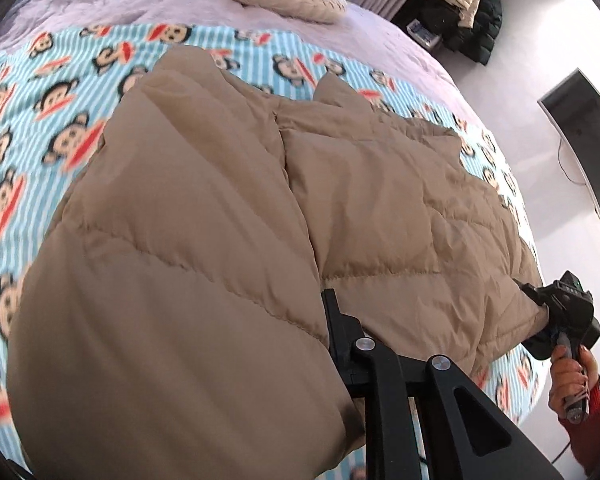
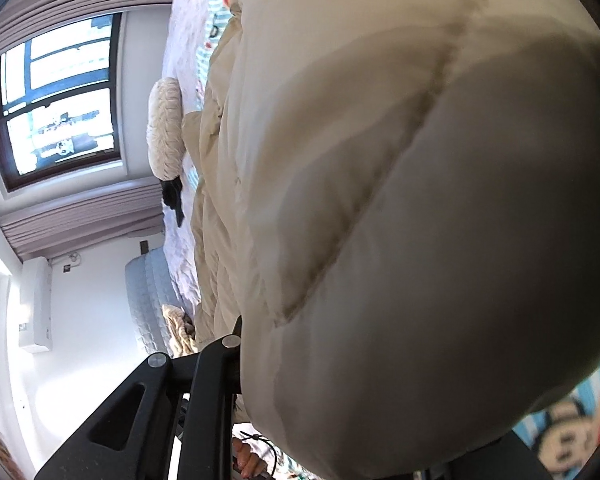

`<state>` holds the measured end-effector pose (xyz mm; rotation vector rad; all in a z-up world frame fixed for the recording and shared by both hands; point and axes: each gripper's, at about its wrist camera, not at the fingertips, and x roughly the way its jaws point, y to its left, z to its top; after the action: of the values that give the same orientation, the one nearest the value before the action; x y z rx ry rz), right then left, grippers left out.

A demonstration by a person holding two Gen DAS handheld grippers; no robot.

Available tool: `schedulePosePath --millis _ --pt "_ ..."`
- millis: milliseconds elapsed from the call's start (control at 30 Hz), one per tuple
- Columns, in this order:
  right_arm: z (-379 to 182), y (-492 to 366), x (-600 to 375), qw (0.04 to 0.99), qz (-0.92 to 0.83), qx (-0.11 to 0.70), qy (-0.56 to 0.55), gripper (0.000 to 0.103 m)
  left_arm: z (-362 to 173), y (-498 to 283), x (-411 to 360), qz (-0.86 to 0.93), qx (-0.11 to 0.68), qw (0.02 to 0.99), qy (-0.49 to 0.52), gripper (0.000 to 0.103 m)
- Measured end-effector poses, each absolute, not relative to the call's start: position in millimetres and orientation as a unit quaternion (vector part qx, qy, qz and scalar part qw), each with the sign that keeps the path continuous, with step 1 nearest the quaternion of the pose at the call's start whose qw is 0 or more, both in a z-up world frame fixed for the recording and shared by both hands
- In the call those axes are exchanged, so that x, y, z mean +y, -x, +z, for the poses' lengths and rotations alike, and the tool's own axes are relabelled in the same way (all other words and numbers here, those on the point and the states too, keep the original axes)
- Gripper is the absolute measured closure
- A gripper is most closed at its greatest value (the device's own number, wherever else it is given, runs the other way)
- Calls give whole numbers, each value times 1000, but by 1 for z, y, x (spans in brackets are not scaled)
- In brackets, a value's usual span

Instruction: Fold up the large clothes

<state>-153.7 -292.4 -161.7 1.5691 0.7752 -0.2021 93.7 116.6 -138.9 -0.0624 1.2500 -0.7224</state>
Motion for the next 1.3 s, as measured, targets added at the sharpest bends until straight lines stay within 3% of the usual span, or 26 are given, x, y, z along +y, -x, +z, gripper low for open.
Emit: schedulePosePath --millis 267,400,433,500,600,700,733,800,1000,1133,1300 --pt "-159 207 -278 612 -86 392 -682 80 -140 -13 143 -299 615 729 40 82" --pt "-164 209 -289 594 -90 429 -675 60 -156 14 145 -255 633 729 42 81" --pt "-164 209 -291 590 -91 439 -671 54 -159 16 146 -242 638 730 41 74" --pt "-158 211 -291 588 -95 467 -653 50 -161 22 154 -208 652 728 41 68" --pt "-133 212 -289 612 -102 512 -595 46 -144 30 170 -184 653 734 34 68" --pt "-96 215 -283 658 -115 546 -506 48 -118 42 187 -159 643 749 6 68" --pt "-88 218 -282 670 -115 548 -487 60 -108 46 195 -149 637 756 -1 68" --pt "-63 223 -272 702 -102 542 -451 74 -90 50 206 -129 623 771 -10 68" --pt "-46 228 -262 743 -121 525 -396 75 -74 32 205 -136 602 787 -11 68" --pt "-67 213 -257 731 -166 547 -373 75 -116 9 185 -129 621 772 -39 68" --pt "-112 223 -279 688 -192 586 -382 76 -169 -9 190 -90 677 731 4 68"
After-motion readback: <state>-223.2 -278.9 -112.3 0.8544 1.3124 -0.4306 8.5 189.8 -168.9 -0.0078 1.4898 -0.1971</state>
